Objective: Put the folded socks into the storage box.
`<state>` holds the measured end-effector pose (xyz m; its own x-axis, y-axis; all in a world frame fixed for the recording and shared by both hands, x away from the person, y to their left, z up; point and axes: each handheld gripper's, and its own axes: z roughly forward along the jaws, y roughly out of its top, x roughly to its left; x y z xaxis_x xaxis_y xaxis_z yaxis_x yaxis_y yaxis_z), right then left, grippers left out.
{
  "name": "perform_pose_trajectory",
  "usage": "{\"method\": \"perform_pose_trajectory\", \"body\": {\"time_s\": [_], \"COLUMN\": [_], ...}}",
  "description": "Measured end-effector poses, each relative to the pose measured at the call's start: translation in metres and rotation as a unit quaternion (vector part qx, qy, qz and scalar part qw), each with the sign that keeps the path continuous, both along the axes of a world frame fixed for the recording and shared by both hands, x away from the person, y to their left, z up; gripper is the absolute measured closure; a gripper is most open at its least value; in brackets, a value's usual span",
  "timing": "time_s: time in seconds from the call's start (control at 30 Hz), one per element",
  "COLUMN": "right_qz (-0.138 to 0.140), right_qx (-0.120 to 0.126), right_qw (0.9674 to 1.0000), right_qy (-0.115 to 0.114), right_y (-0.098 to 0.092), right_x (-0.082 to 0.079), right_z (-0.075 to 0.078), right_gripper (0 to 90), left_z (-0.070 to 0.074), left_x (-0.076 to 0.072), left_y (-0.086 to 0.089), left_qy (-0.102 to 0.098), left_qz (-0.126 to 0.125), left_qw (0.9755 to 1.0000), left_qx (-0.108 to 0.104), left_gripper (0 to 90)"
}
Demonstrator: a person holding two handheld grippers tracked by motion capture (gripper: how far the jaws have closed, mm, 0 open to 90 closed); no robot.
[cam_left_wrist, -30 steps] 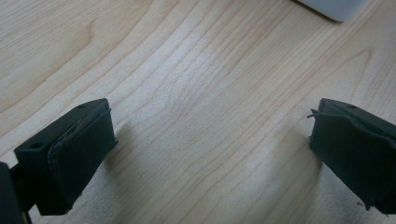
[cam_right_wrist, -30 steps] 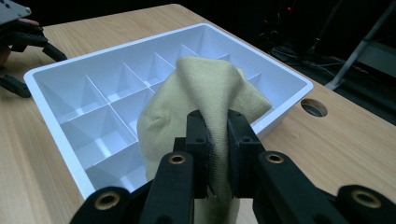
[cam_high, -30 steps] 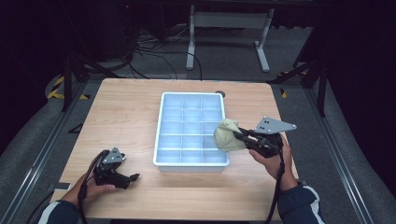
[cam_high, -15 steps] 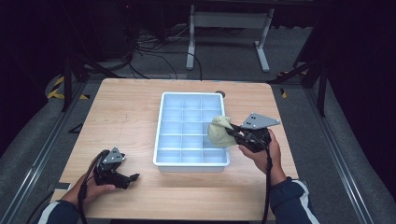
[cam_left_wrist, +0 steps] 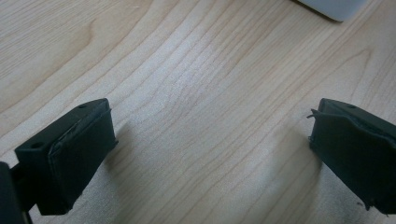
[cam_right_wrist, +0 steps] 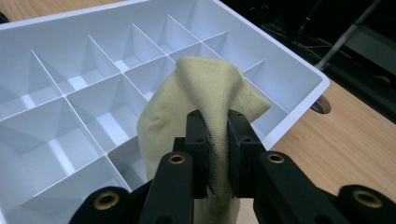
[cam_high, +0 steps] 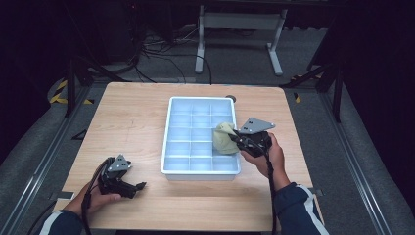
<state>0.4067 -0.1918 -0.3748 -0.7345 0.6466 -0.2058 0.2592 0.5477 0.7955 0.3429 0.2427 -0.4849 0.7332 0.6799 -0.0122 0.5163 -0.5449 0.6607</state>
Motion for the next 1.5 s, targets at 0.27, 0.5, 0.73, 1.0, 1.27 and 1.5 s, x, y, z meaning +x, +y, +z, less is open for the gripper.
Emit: {"method": "perform_pose_trajectory", "body": {"time_s": [0.27, 0.5, 0.73, 1.0, 1.27, 1.5], "right_qz": [-0.002, 0.005, 0.021, 0.058, 0.074, 0.073], "right_qx": [-0.042, -0.085, -0.095, -0.082, -0.09, -0.133], "right_qw": [0.9991, 0.9964, 0.9952, 0.9944, 0.9907, 0.983], "right_qy": [0.0, 0.003, 0.012, 0.033, 0.07, 0.104], "right_y": [0.01, 0.016, 0.021, 0.023, 0.027, 0.036], "right_x": [0.004, 0.005, 0.003, -0.003, -0.002, 0.007], "right_z": [-0.008, -0.016, -0.021, -0.022, -0.027, -0.029], "right_gripper": [81.0, 81.1, 81.1, 81.1, 81.1, 81.1], "left_z": [0.0, 0.0, 0.0, 0.0, 0.0, 0.0], "left_x": [0.0, 0.0, 0.0, 0.0, 0.0, 0.0], "left_y": [0.0, 0.0, 0.0, 0.0, 0.0, 0.0], "left_qy": [-0.001, -0.001, -0.001, -0.001, -0.001, -0.001], "left_qz": [0.0, 0.0, 0.0, 0.0, 0.0, 0.0], "left_qw": [1.0, 1.0, 1.0, 1.0, 1.0, 1.0], "left_qx": [0.0, 0.0, 0.0, 0.0, 0.0, 0.0], "left_gripper": [0.4, 0.4, 0.4, 0.4, 0.4, 0.4]}}
